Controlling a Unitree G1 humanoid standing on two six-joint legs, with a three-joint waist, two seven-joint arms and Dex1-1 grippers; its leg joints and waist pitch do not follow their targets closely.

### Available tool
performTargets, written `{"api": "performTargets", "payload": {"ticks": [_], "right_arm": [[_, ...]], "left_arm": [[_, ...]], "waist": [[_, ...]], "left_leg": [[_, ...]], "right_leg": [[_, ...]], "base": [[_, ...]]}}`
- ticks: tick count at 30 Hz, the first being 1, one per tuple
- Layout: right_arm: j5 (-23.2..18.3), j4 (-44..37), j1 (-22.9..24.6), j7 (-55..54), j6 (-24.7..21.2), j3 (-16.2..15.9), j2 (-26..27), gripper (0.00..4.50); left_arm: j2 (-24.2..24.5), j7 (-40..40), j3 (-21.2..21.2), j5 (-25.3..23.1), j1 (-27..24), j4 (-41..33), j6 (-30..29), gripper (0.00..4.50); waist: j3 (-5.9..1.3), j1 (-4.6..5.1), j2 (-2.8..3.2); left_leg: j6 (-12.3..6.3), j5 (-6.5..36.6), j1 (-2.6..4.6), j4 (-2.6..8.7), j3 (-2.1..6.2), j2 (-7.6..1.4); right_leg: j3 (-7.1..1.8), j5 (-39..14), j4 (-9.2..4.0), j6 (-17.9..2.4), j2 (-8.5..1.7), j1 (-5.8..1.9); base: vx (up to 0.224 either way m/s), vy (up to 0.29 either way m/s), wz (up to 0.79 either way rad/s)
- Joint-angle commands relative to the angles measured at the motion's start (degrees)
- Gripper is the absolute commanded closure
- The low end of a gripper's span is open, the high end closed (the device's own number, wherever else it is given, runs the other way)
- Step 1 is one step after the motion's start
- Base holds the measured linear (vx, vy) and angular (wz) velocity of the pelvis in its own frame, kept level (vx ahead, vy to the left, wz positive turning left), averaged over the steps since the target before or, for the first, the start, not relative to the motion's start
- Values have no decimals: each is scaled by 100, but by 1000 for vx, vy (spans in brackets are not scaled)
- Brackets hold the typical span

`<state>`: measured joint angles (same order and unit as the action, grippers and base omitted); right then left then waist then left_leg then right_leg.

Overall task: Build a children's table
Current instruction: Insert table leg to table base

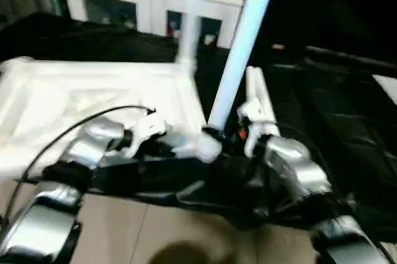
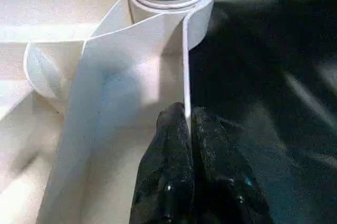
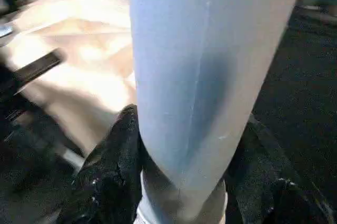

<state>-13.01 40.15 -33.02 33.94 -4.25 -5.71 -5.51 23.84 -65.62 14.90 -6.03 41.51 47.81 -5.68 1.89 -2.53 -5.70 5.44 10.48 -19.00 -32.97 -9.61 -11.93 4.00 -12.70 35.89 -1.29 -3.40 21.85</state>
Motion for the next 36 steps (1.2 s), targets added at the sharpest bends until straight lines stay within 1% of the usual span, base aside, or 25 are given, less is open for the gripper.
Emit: {"api": "performTargets", "payload": {"ticks": [1,2,3,4,5,6,9,12,14,16,20,22,23,24,25,26,27,28,29,30,31,33,34,35,36], "right_arm": [[266,941,245,-739,-363,200,-123,266],[291,1384,-50,-1510,-283,285,127,266],[291,1384,-50,-1510,-283,285,127,266],[286,1726,-265,-1945,-160,366,311,266],[286,1726,-265,-1945,-160,366,311,266],[185,2027,-493,-2328,-96,515,543,266],[189,2349,-750,-2691,-27,605,750,266],[266,2503,-910,-2816,39,591,828,266],[285,2609,-1010,-2864,82,593,853,266],[306,2721,-1089,-2895,133,591,856,266],[427,2909,-1217,-2891,269,642,882,266],[308,2917,-1262,-2657,306,740,915,266],[247,2910,-1295,-2539,347,797,928,210],[167,2862,-1357,-2341,432,866,936,196],[159,2856,-1363,-2320,440,871,936,194],[112,2789,-1471,-2151,571,915,901,194],[107,2778,-1481,-2119,577,915,895,176],[76,2661,-1536,-1920,639,914,819,163],[57,2591,-1552,-1823,671,915,774,154],[-37,2492,-1563,-1587,687,962,720,149],[-113,2321,-1520,-1267,655,958,632,145],[-165,2085,-1438,-823,592,915,507,137],[-172,1806,-1317,-333,494,822,358,137],[-142,1583,-1201,19,421,711,242,137],[-126,1471,-1141,172,387,646,186,137]], "left_arm": [[-42,145,-216,113,156,-74,-211,450],[-278,894,-429,94,306,-213,-1229,450],[-278,894,-429,94,306,-213,-1229,450],[-416,1223,-511,109,379,-328,-1788,450],[-416,1223,-511,109,379,-328,-1788,450],[-587,1354,-525,115,360,-639,-2193,450],[-744,1499,-498,77,337,-938,-2508,450],[-764,1647,-440,10,377,-841,-2423,450],[-749,1768,-418,-24,379,-786,-2392,450],[-745,1822,-423,-24,370,-803,-2434,450],[-699,1746,-360,-16,267,-1056,-2468,450],[-674,1709,-332,-14,241,-1103,-2354,450],[-649,1688,-307,-23,230,-1115,-2263,450],[-601,1652,-270,-43,215,-1104,-2013,450],[-596,1649,-267,-44,214,-1102,-1986,450],[-526,1603,-226,-56,210,-1078,-1704,450],[-517,1586,-218,-57,208,-1078,-1657,450],[-437,1489,-153,-95,195,-1092,-1474,450],[-396,1447,-120,-119,188,-1103,-1425,450],[-346,1323,-88,-106,166,-1127,-1232,450],[-299,1205,-79,-79,152,-1145,-1162,450],[-219,997,-56,-26,110,-1205,-1098,450],[-118,717,-16,40,47,-1286,-987,450],[-49,479,6,106,-9,-1334,-782,450],[-24,365,10,144,-35,-1347,-648,450]], "waist": [[-169,-9,157],[-185,-7,213],[-166,27,202],[-176,4,216],[-169,31,217],[-163,29,221],[-185,38,219],[-187,24,203],[-197,11,215],[-200,14,218],[-199,21,236],[-216,30,230],[-216,29,233],[-210,32,236],[-213,31,249],[-250,6,251],[-250,6,251],[-285,22,240],[-320,4,233],[-306,-3,256],[-301,-1,262],[-315,-21,266],[-325,-31,261],[-340,-42,291],[-344,-49,278]], "left_leg": [[284,2261,24,444,132,-168],[331,2300,41,449,131,-182],[370,2344,50,453,120,-191],[362,2409,70,438,131,-162],[375,2442,58,441,128,-165],[341,2472,32,455,129,-159],[314,2391,37,448,110,-156],[235,2232,12,442,92,-135],[213,2141,14,440,78,-137],[217,2060,5,447,70,-145],[238,2099,-4,457,77,-150],[240,2016,-25,457,77,-153],[216,1948,-21,454,62,-152],[194,1886,-39,458,57,-148],[171,1899,-34,460,58,-148],[149,1708,-42,439,39,-158],[149,1708,-42,439,39,-158],[115,1409,-78,432,44,-166],[13,987,-93,384,15,-155],[-119,653,-119,365,-8,-140],[-171,562,-135,363,-11,-139],[-311,331,-132,337,-20,-143],[-426,126,-145,317,-23,-136],[-567,-80,-130,290,-25,-155],[-637,-184,-139,278,-25,-137]], "right_leg": [[-291,-2912,-663,-623,-532,-87],[-294,-2720,-614,-697,-519,-86],[-307,-2653,-615,-771,-521,-46],[-288,-2606,-635,-793,-504,-55],[-293,-2473,-620,-851,-505,-46],[-285,-2463,-628,-811,-497,-73],[-308,-2128,-599,-873,-487,-65],[-313,-2070,-606,-822,-474,-79],[-321,-1951,-598,-819,-471,-77],[-325,-1793,-576,-863,-460,-79],[-323,-1830,-577,-854,-463,-86],[-327,-1703,-562,-873,-466,-105],[-333,-1524,-552,-913,-454,-98],[-335,-1418,-547,-947,-451,-113],[-333,-1409,-549,-960,-450,-116],[-341,-1095,-529,-1041,-477,-139],[-341,-1095,-529,-1041,-477,-139],[-330,-662,-457,-1133,-442,-185],[-323,-108,-389,-1239,-435,-205],[-329,380,-352,-1364,-430,-204],[-326,514,-340,-1410,-430,-218],[-321,867,-311,-1504,-430,-241],[-318,1142,-278,-1574,-429,-262],[-315,1509,-242,-1663,-426,-254],[-307,1665,-231,-1694,-404,-268]], "base": [[0,0,0],[0,0,0],[0,0,0],[0,0,0],[0,0,0],[0,0,0],[0,0,0],[0,0,0],[0,0,0],[0,0,0],[0,0,0],[0,0,0],[0,0,0],[0,0,0],[0,0,0],[0,0,0],[0,0,0],[0,0,0],[0,0,0],[0,0,0],[0,0,0],[0,0,0],[0,0,0],[0,0,0],[0,0,0]]}}
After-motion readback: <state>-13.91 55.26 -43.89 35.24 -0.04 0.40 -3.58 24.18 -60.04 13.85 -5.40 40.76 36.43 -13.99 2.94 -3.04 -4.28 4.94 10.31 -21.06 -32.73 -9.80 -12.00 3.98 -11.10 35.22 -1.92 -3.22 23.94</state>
